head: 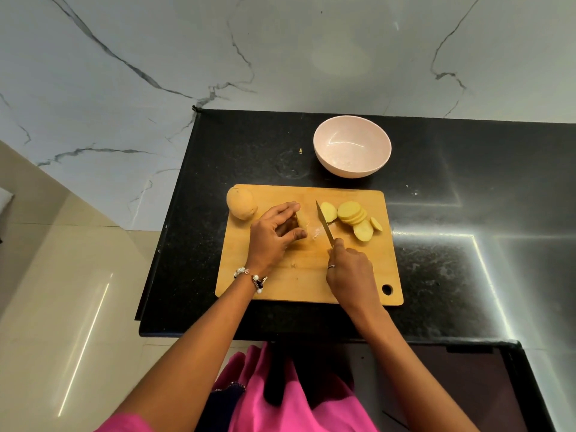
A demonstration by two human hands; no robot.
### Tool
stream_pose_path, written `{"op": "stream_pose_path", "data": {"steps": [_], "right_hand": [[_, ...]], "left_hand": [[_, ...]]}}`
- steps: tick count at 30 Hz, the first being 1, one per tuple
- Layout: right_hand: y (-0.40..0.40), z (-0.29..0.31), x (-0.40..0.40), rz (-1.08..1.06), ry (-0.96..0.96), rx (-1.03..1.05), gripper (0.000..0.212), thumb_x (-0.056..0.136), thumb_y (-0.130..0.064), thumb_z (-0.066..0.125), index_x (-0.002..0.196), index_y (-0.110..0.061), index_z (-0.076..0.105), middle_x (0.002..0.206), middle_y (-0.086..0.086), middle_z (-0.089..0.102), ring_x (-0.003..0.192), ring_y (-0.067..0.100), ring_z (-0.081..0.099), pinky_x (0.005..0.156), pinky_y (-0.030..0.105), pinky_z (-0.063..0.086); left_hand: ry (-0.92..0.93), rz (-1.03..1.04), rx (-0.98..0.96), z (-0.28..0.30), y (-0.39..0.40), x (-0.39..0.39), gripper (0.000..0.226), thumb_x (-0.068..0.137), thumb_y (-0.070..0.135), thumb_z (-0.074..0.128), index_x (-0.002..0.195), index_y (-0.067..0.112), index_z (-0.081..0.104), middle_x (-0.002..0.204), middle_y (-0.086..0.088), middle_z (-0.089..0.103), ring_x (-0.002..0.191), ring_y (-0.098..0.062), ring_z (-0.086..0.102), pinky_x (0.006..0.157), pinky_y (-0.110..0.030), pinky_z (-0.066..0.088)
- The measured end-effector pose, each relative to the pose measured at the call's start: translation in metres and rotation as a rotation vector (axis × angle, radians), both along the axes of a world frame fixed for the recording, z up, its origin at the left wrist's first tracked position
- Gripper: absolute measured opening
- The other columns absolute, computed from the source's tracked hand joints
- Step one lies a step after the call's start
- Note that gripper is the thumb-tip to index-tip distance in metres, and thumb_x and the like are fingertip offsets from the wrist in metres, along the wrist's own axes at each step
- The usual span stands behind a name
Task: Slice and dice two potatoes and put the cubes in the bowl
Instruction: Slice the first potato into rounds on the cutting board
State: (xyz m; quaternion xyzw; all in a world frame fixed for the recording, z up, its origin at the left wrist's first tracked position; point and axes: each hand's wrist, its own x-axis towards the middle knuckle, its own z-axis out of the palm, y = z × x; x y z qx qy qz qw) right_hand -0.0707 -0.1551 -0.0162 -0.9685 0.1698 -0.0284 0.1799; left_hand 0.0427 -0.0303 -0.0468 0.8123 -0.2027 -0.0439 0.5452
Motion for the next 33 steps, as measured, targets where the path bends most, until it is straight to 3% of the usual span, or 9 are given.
{"op": "stream_pose_path", "data": {"steps": [5, 10, 15, 19, 22, 25, 29, 33], "right_hand": [[0.012, 0.032, -0.002, 0.008, -0.125, 0.238, 0.030, 0.098, -0.015, 0.043, 0.118, 0.001, 0.058, 0.075, 0.016, 0.066, 0.064, 0.030, 0.058, 0.054, 0.031, 0.032], [0.021, 0.039, 0.002, 0.046, -0.069, 0.225, 0.033, 0.100, -0.018, 0.040, 0.123, -0.001, 0.054, 0.079, 0.015, 0.066, 0.068, 0.032, 0.059, 0.055, 0.036, 0.037], [0.023, 0.036, 0.004, 0.051, -0.006, 0.165, 0.030, 0.100, -0.018, 0.038, 0.123, -0.005, 0.052, 0.084, 0.014, 0.065, 0.072, 0.031, 0.058, 0.056, 0.035, 0.035], [0.027, 0.033, 0.005, 0.039, 0.058, 0.068, 0.033, 0.098, -0.011, 0.036, 0.129, -0.005, 0.044, 0.094, 0.014, 0.062, 0.081, 0.032, 0.058, 0.062, 0.036, 0.039], [0.032, 0.036, 0.004, 0.040, 0.089, -0.008, 0.037, 0.096, -0.005, 0.033, 0.133, -0.003, 0.039, 0.102, 0.015, 0.060, 0.088, 0.034, 0.058, 0.062, 0.032, 0.033], [0.033, 0.043, 0.008, 0.043, 0.104, -0.014, 0.034, 0.095, -0.002, 0.031, 0.127, -0.002, 0.041, 0.102, 0.017, 0.059, 0.089, 0.036, 0.057, 0.063, 0.032, 0.030], [0.032, 0.050, 0.020, 0.053, 0.111, 0.036, 0.027, 0.094, -0.002, 0.032, 0.117, -0.002, 0.047, 0.101, 0.021, 0.058, 0.088, 0.039, 0.056, 0.062, 0.034, 0.030], [0.031, 0.058, 0.019, 0.079, 0.124, 0.081, 0.026, 0.096, -0.004, 0.034, 0.116, 0.000, 0.049, 0.103, 0.021, 0.056, 0.088, 0.038, 0.053, 0.064, 0.034, 0.031]], "left_hand": [[0.002, -0.005, 0.010, 0.001, 0.000, 0.001, 0.056, 0.073, 0.024, 0.077, 0.125, 0.015, 0.059, 0.127, 0.002, 0.059, 0.115, 0.004, 0.048, 0.099, -0.016, 0.042], [0.029, 0.000, -0.004, 0.001, -0.001, 0.001, 0.057, 0.072, 0.022, 0.078, 0.125, 0.014, 0.058, 0.128, -0.002, 0.059, 0.116, 0.003, 0.049, 0.099, -0.017, 0.043], [0.013, 0.010, -0.006, 0.000, -0.001, 0.001, 0.056, 0.072, 0.020, 0.078, 0.124, 0.011, 0.058, 0.128, -0.004, 0.059, 0.115, 0.012, 0.045, 0.095, -0.007, 0.038], [-0.002, 0.011, -0.004, -0.001, -0.002, 0.001, 0.055, 0.073, 0.021, 0.077, 0.123, 0.010, 0.059, 0.127, -0.003, 0.059, 0.115, 0.012, 0.045, 0.095, -0.005, 0.037], [-0.010, 0.004, -0.003, 0.000, -0.002, 0.000, 0.054, 0.073, 0.021, 0.077, 0.123, 0.010, 0.060, 0.126, -0.003, 0.060, 0.117, 0.007, 0.046, 0.097, -0.008, 0.038], [-0.009, -0.009, -0.004, 0.000, -0.002, 0.000, 0.054, 0.074, 0.021, 0.077, 0.123, 0.011, 0.059, 0.127, -0.003, 0.059, 0.119, 0.001, 0.049, 0.100, -0.012, 0.038], [-0.018, 0.001, -0.006, 0.000, -0.002, 0.000, 0.051, 0.076, 0.017, 0.075, 0.124, 0.010, 0.058, 0.127, -0.004, 0.059, 0.117, 0.008, 0.046, 0.099, -0.010, 0.037], [-0.035, 0.007, 0.006, -0.002, -0.002, 0.000, 0.049, 0.077, 0.014, 0.074, 0.124, 0.008, 0.058, 0.126, -0.006, 0.059, 0.117, 0.005, 0.048, 0.100, -0.013, 0.039]]}}
